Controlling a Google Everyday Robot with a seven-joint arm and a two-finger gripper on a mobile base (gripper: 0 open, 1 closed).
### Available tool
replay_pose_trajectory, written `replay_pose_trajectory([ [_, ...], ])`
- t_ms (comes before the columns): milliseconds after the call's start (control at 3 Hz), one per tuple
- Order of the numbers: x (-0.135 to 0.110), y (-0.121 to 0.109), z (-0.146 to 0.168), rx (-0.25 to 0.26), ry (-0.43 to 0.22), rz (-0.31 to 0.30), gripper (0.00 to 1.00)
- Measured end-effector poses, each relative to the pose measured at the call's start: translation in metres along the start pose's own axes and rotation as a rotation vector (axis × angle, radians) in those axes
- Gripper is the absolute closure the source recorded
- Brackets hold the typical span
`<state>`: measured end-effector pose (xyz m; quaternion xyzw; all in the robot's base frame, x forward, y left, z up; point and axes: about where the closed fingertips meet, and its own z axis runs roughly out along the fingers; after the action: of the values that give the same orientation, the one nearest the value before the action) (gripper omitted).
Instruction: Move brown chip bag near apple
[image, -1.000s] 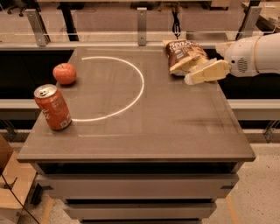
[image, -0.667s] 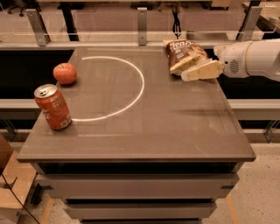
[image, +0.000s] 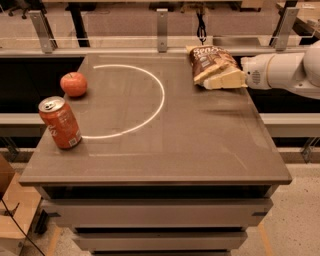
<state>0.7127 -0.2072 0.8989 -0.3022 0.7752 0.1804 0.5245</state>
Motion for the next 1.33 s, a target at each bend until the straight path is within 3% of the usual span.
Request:
replay_pose_trajectory([
  [667, 0.014, -0.028, 0.020, 0.024, 0.001, 0.028, 0.04],
  [1000, 0.034, -0.063, 0.020, 0.060, 0.039, 0.040, 0.21],
  [1333, 0.048, -0.062, 0.010, 0.005, 0.097, 0.015, 1.00],
])
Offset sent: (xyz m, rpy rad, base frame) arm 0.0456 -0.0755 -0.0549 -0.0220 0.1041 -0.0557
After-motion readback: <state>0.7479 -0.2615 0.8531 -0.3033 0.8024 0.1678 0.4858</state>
